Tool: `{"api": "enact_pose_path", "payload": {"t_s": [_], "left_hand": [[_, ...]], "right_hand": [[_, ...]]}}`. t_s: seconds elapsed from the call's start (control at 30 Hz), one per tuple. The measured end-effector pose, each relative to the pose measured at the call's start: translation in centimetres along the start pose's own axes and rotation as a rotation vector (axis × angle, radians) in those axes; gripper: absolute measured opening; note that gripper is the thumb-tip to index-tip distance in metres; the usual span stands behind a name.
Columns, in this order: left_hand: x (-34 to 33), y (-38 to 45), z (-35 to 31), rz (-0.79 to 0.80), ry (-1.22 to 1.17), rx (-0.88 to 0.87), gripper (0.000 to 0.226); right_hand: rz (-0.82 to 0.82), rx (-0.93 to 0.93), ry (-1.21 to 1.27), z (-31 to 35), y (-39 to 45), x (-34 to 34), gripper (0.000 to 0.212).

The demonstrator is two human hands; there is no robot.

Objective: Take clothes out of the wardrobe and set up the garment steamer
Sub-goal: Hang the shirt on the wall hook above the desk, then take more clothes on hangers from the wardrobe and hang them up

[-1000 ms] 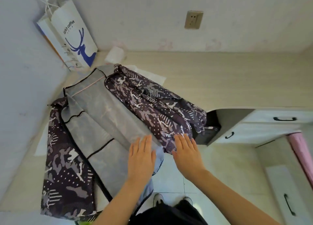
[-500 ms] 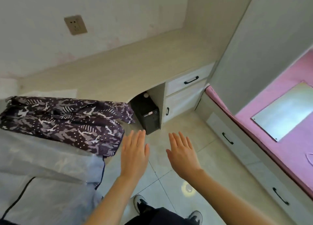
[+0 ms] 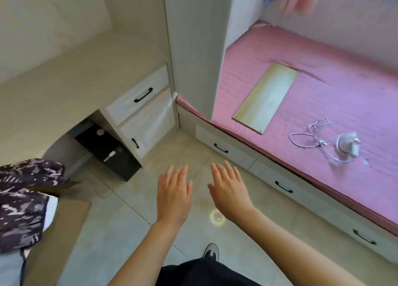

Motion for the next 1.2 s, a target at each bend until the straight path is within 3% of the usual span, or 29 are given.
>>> {"api": "enact_pose_path", "payload": {"t_s": [0.17,0.53,1.2], "left_hand": [[-2.0,2.5,-6.4,0.059,0.022,-0.119,0.054],[-4.5,11.2,-14.8,0.132,0.08,-0.309,0.045],[-1.5,40.4,-22.9,0.105,0.13,-0.362,0.046]], "right_hand": [[-0.009,-0.121,0.046,-6.9,-1.8,-0.1,0.061],[-0.019,-0.329,0.138,-17.0,-0.9,0.0,0.061],[-0.023,-0.408,0.149,-33.7,20.2,8.0,0.056]]}}
Point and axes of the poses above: each hand's wrist, its own y-axis towards the middle knuckle, its own x-axis out of the back of the hand, z = x × y, the point moved 1 cm from there along y, towards the middle knuckle, and after that the axes turned 12 degrees about z, right-handed, at the moved point
